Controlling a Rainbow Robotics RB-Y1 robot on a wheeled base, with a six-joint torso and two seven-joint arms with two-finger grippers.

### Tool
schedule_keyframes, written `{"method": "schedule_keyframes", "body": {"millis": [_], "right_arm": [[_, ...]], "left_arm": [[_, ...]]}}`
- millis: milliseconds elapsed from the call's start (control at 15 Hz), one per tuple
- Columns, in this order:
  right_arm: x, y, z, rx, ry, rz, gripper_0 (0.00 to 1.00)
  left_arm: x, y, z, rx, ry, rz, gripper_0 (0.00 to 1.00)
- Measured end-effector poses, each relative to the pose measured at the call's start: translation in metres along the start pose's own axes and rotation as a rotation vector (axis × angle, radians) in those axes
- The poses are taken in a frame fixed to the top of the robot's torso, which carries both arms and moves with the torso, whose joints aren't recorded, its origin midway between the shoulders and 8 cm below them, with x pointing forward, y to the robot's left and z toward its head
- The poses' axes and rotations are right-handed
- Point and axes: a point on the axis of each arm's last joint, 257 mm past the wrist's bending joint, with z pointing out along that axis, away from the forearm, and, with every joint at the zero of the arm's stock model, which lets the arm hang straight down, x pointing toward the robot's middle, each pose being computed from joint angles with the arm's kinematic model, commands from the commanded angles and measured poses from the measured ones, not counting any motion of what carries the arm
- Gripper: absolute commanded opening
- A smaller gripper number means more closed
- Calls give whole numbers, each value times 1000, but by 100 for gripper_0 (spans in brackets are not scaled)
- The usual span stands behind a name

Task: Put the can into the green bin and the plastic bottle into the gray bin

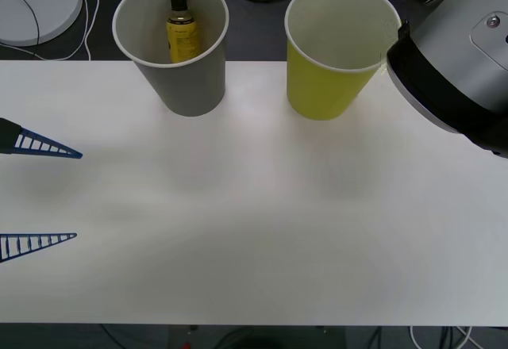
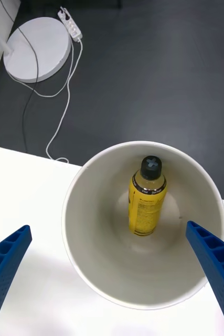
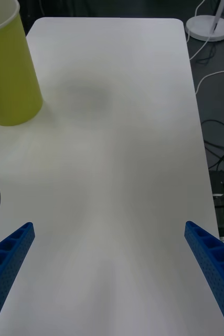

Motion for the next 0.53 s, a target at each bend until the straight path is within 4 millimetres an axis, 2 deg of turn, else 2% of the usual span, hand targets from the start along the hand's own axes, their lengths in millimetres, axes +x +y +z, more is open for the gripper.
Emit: {"method": "schedule_keyframes", "body": {"millis": [533], "right_arm": [[32,-7,-22,-68,-20,-70,100]], "left_arm": [[0,0,0,0,0,0,100]]}}
